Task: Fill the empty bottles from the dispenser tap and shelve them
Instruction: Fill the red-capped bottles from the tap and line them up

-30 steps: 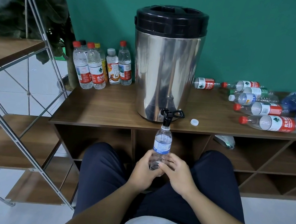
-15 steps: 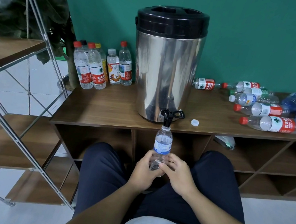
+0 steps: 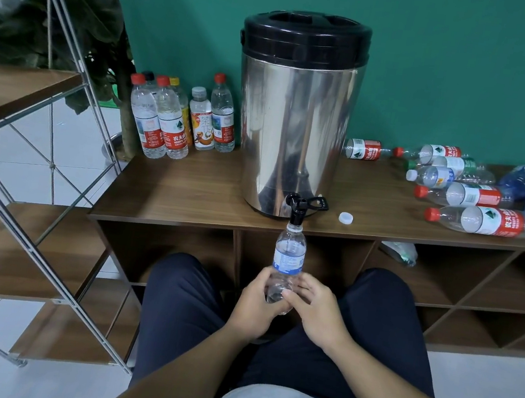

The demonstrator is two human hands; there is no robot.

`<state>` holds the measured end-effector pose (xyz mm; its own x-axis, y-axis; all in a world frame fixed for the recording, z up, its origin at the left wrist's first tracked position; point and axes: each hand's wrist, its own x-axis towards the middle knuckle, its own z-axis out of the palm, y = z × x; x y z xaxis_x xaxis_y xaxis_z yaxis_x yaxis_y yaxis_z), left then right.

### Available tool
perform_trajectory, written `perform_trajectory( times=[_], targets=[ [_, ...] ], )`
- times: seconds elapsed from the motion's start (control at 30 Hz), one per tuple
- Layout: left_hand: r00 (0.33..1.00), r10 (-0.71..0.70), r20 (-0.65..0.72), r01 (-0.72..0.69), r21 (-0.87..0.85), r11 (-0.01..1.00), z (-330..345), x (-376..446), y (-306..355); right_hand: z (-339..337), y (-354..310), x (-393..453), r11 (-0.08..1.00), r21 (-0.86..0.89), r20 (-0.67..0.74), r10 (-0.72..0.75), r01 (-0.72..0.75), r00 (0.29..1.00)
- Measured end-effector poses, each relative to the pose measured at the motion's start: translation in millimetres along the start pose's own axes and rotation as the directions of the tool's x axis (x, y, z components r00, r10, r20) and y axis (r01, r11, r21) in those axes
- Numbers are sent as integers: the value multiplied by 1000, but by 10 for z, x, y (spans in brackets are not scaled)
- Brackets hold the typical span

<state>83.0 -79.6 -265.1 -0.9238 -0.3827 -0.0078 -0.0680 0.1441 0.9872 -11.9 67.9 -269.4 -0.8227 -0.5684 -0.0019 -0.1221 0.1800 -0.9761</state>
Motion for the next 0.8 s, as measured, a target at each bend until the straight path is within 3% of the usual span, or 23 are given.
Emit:
perform_trajectory(
  times=[0.8],
  targets=[
    [1000, 19, -1, -19, 48, 999, -11, -10, 10, 9, -30, -9, 1000, 26, -8, 5, -5, 1000]
  ],
)
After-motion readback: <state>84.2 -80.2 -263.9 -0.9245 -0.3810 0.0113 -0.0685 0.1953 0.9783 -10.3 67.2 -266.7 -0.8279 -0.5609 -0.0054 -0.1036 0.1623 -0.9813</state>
